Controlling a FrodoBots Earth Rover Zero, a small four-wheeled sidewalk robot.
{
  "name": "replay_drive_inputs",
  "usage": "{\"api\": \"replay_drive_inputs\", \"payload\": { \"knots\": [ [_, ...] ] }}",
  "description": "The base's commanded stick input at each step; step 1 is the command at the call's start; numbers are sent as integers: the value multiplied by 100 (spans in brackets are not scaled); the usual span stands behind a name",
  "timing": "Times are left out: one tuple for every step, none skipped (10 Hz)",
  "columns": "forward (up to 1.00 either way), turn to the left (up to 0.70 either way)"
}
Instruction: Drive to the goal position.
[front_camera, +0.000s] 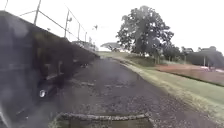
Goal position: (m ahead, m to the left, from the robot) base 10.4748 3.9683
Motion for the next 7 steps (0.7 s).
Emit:
{"api": "replay_drive_inputs", "payload": {
  "knots": [
    [100,0],
    [100,0],
    [100,0],
    [100,-1],
    [100,-24],
    [100,-40],
    [100,-40]
  ]
}}
